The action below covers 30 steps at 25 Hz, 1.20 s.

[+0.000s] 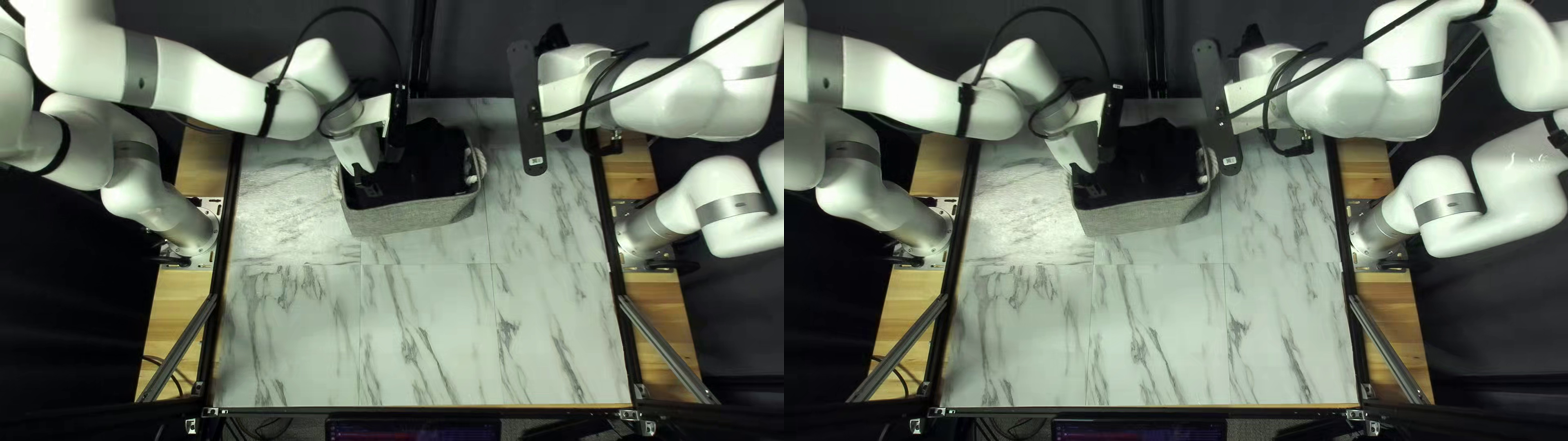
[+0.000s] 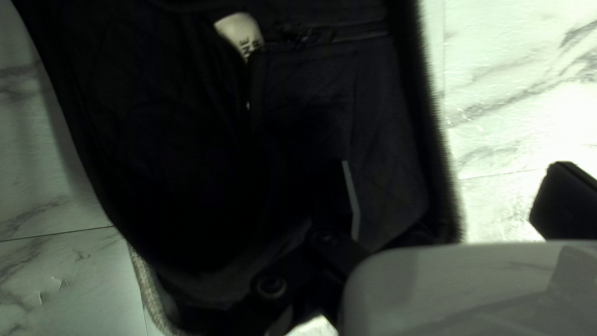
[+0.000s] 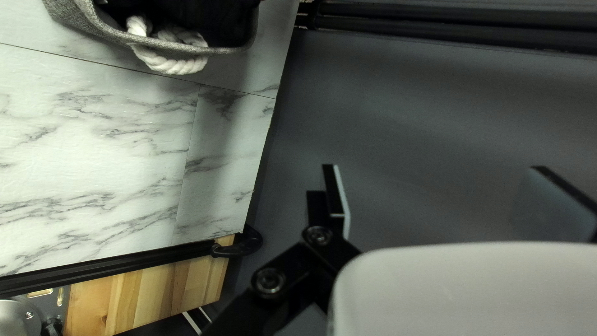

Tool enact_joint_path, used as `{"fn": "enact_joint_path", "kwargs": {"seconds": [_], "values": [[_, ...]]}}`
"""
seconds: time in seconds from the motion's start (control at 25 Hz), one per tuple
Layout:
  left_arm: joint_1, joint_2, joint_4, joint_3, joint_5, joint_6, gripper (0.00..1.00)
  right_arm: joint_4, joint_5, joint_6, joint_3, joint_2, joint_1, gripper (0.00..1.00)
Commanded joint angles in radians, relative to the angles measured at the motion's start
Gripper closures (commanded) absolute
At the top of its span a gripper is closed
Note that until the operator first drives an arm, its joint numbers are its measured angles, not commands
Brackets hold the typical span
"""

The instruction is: Pick up a folded sweatshirt and place it into a fabric basket

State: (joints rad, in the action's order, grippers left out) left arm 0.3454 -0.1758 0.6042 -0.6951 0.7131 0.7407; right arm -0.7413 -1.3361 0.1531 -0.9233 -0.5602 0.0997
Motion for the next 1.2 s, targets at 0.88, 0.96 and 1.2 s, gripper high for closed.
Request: {"fn": "enact_joint_path", "kwargs": {"seconds": [0.88, 0.96, 1.2], "values": [[0.009, 0.181, 0.122, -0.01, -0.047, 0.109, 0.0, 0.016, 0.005, 0.016, -0.033, 0.054, -0.008, 0.0], [0.009, 0.131, 0.099, 0.0, -0.026, 0.078, 0.0, 0.013, -0.002, 0.017, -0.029, 0.043, -0.004, 0.0], [0.009, -0.017, 0.026, -0.019, 0.061, -0.002, 0.0, -0.005, -0.046, 0.019, 0.007, -0.036, 0.012, 0.0]]}}
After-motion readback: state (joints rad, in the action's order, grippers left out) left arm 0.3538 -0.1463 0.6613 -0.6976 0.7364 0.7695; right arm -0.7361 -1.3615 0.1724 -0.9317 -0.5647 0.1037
